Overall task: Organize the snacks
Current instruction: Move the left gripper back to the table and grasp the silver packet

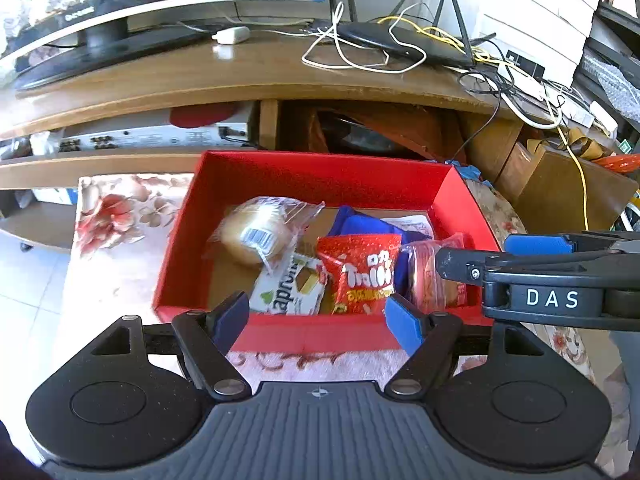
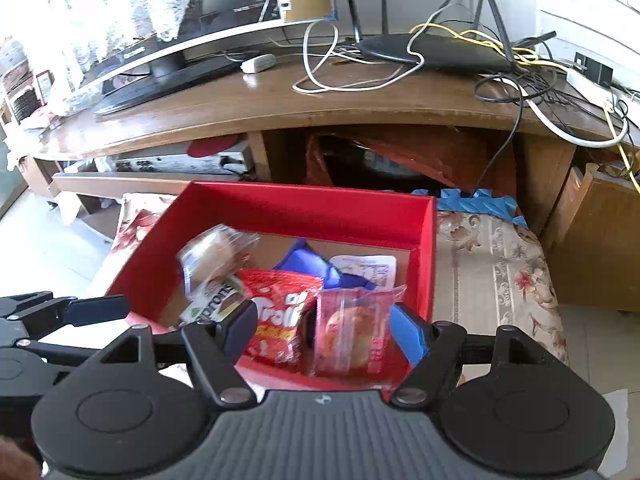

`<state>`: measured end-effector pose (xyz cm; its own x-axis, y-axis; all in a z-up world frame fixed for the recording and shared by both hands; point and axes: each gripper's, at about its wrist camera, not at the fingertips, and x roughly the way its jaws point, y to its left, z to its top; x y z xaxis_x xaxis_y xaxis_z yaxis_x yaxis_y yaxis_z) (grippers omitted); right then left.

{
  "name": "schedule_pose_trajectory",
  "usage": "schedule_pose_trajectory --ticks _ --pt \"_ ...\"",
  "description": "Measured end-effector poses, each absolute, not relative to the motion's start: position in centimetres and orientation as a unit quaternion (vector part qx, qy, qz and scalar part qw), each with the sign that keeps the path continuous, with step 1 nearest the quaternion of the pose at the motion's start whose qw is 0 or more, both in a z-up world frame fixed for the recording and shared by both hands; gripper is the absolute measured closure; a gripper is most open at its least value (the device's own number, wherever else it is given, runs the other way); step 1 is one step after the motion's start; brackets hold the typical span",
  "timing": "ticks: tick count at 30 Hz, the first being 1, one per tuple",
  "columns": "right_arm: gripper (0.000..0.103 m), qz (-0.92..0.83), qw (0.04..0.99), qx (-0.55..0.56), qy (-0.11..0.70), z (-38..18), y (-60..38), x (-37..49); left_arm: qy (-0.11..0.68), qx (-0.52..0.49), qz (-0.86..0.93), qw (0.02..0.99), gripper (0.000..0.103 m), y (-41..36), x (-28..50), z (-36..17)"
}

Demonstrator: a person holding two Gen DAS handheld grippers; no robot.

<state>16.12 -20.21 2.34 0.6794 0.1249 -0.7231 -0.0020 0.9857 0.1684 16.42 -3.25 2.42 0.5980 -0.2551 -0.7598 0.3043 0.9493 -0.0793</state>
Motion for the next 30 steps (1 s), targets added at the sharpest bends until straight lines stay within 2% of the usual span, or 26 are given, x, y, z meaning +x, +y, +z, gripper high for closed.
schedule_pose_trajectory --ticks 13,30 --pt "0.034 0.066 0.91 0.081 0.401 2.7 -17.4 12.8 0.423 0.024 -0.141 0.895 0.021 -0.3 12.8 2.4" --pt "0.033 0.1 0.892 0.059 0.437 0.2 -14.3 8.8 0.461 0.024 -0.128 0.878 0.021 2.5 7.8 0.0"
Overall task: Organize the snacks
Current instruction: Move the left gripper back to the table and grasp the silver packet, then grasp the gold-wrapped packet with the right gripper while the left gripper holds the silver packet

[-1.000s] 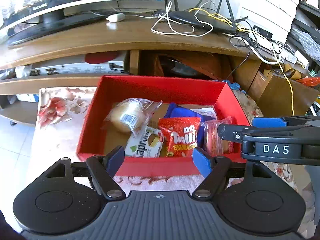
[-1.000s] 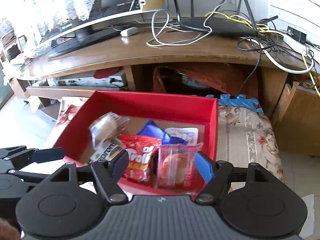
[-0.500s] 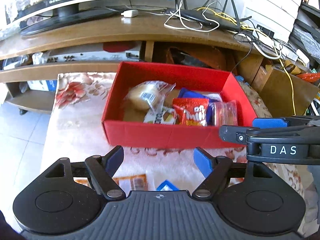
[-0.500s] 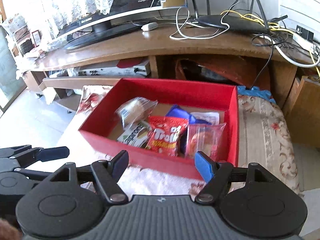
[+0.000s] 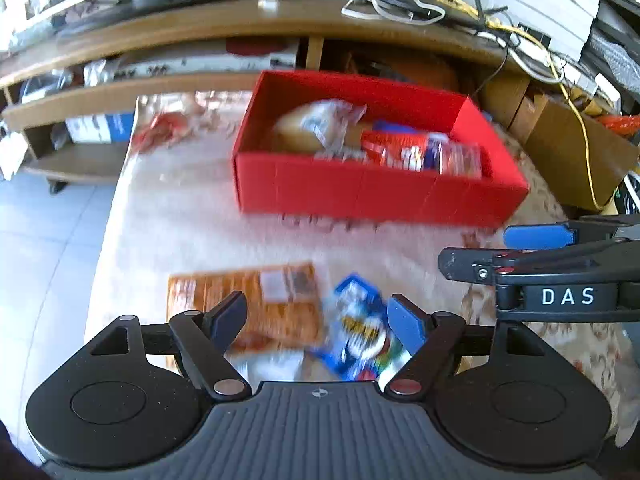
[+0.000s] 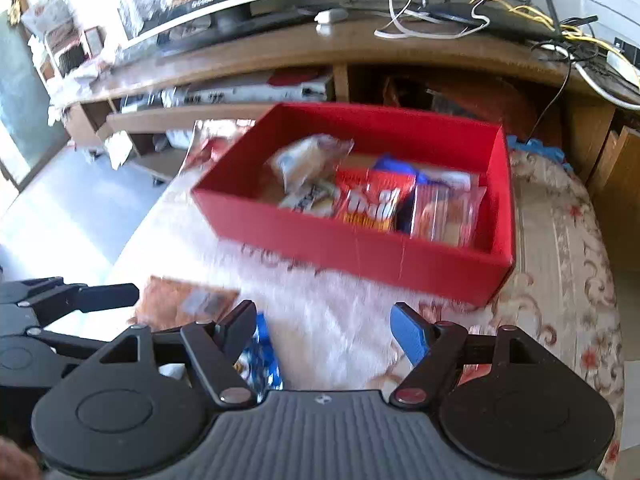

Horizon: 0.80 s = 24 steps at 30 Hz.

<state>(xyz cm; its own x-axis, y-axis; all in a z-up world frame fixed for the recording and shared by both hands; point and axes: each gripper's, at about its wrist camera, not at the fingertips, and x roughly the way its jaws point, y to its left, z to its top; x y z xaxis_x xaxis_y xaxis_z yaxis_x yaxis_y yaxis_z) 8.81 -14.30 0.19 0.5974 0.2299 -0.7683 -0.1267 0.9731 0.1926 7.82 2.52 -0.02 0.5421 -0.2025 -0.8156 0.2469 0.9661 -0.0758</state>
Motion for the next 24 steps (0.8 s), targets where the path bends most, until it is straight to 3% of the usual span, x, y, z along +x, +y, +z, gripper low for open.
schedule_pose_trajectory --ticks 19,24 --pt "0.033 0.129 0.856 0.025 0.5 -3.8 -12.3 5.1 0.528 -0.006 -0.07 0.846 0.019 6.7 5.7 -4.2" --pt "0.033 0.128 0.854 0.02 0.504 -4.1 -12.3 5.0 0.516 0.036 -0.075 0.853 0.033 5.3 5.0 -4.1"
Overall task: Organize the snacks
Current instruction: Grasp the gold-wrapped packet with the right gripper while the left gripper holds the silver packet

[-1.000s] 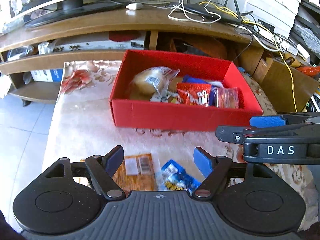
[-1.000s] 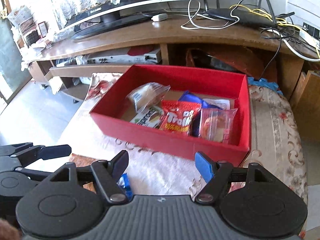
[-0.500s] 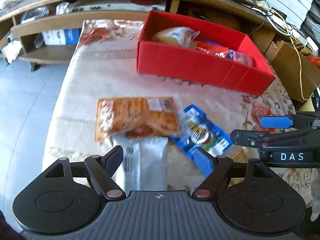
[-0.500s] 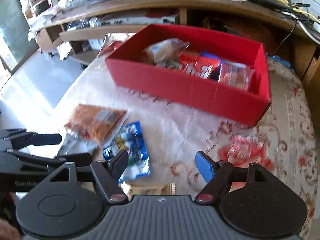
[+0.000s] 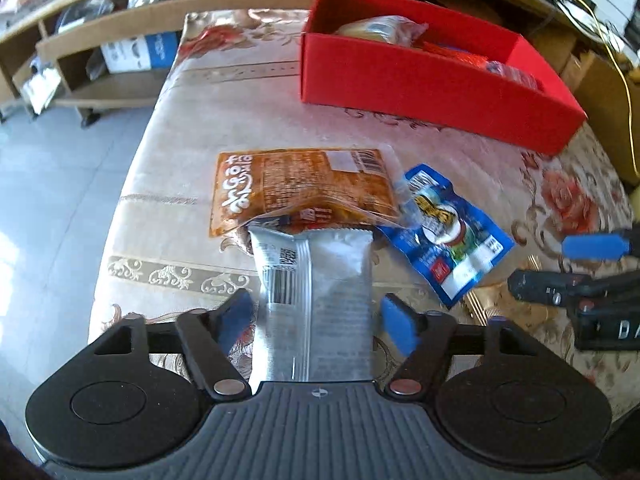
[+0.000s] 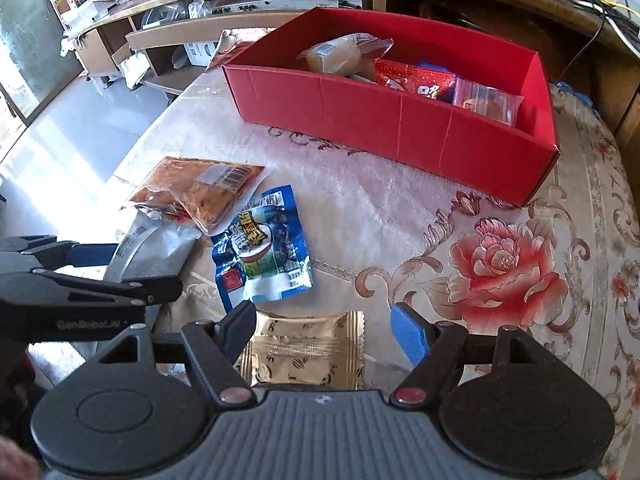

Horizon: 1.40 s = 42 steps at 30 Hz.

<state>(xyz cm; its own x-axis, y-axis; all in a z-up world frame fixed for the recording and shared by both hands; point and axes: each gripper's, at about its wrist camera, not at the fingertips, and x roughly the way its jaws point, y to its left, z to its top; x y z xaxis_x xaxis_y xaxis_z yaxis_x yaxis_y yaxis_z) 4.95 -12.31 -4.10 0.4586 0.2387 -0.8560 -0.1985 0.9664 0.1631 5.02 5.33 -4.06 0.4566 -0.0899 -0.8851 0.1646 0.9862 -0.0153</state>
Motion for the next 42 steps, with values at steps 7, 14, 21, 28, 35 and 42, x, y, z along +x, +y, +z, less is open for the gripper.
schedule_pose_trajectory --ticks 7,14,21,28,35,42 --pt "0.032 0.114 0.85 0.029 0.514 -4.6 -13.5 4.8 0.513 0.028 -0.1 0.852 0.046 5.3 4.5 -3.6" --pt "0.027 0.123 0.844 0.026 0.521 -5.2 -12.3 4.7 0.511 0.026 -0.114 0.851 0.048 5.0 4.5 -3.7" --pt "0.019 0.144 0.84 -0.011 0.524 -6.1 -10.2 6.0 0.516 0.023 -0.109 0.849 0.043 5.3 4.8 -3.9" --pt "0.036 0.151 0.832 -0.061 0.53 -5.8 -10.6 3.8 0.517 0.034 -0.114 0.847 0.042 4.9 4.7 -4.0" --pt "0.056 0.141 0.829 -0.04 0.54 -5.3 -13.4 1.4 0.52 0.033 -0.129 0.844 0.042 4.6 4.6 -4.0" --pt "0.055 0.219 0.803 -0.123 0.541 -3.7 -12.3 -1.3 0.521 0.038 -0.135 0.842 0.037 4.3 4.5 -4.1"
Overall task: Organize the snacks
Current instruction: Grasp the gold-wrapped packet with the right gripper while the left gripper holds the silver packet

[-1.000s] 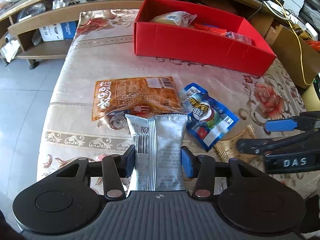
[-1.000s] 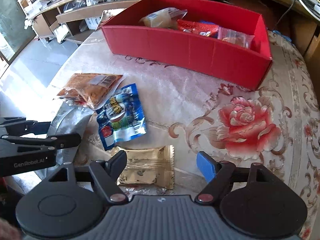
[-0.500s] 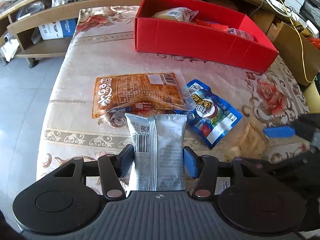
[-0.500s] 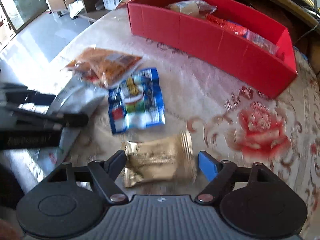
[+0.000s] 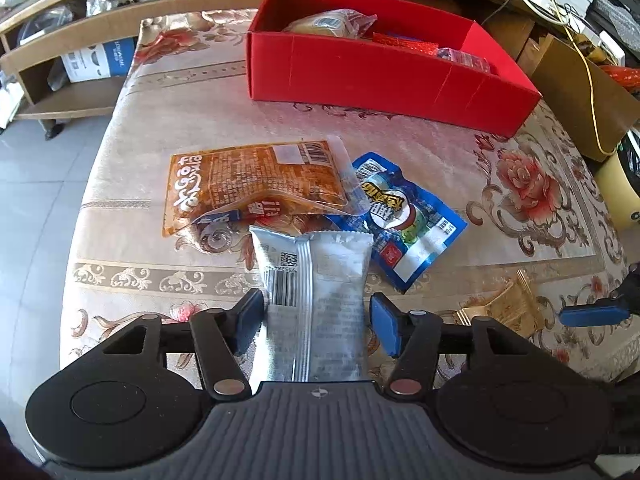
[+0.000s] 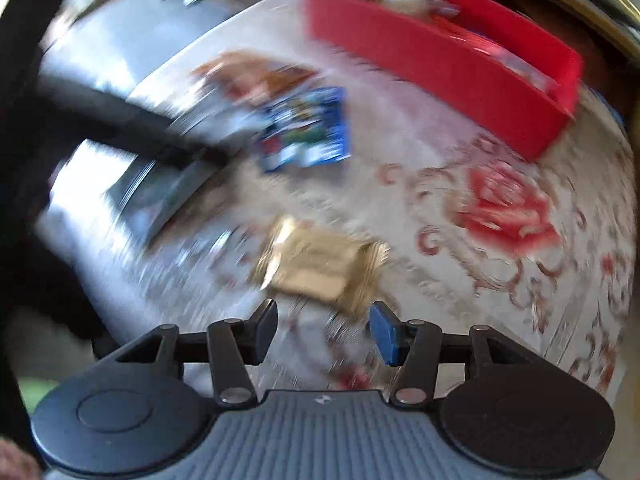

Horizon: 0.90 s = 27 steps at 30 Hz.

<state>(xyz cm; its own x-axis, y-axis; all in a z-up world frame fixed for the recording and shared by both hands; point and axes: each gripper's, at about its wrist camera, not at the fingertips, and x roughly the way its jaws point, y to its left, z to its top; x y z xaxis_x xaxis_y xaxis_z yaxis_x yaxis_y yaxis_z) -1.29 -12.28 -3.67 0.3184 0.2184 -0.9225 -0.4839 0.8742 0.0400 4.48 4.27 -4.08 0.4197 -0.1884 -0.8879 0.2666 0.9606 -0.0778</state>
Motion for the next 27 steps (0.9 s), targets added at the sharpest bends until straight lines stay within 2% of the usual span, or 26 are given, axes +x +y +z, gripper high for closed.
schedule_pose_trajectory --ticks 4,10,14,16,17,20,25,27 --pt "0.054 0.256 0.781 -0.253 0.511 -3.3 -10.6 -1.7 0.522 0.044 -0.14 0.84 0.035 4.0 4.3 -4.2" --pt "0.052 0.32 0.743 -0.311 0.499 -4.2 -8.3 1.6 0.532 0.022 -0.149 0.833 0.028 4.2 4.3 -4.0" --pt "0.05 0.339 0.735 -0.297 0.506 -5.5 -7.3 2.1 0.534 0.02 -0.153 0.832 0.027 4.3 4.3 -4.0" --pt "0.051 0.324 0.747 -0.262 0.518 -5.6 -8.2 2.0 0.537 0.02 -0.158 0.828 0.022 4.2 4.3 -4.0" --pt "0.052 0.318 0.75 -0.24 0.528 -5.8 -8.8 2.0 0.539 0.023 -0.161 0.827 0.019 4.1 4.2 -4.0" --pt "0.055 0.298 0.765 -0.206 0.533 -6.0 -10.1 1.0 0.536 0.053 -0.16 0.827 0.017 3.0 3.8 -4.2" --pt "0.06 0.259 0.797 -0.14 0.527 -5.9 -11.6 0.3 0.526 0.102 -0.148 0.831 0.019 1.8 3.4 -4.7" --pt "0.06 0.247 0.806 -0.15 0.516 -5.9 -11.4 0.0 0.523 0.116 -0.144 0.832 0.02 1.6 3.2 -4.8"
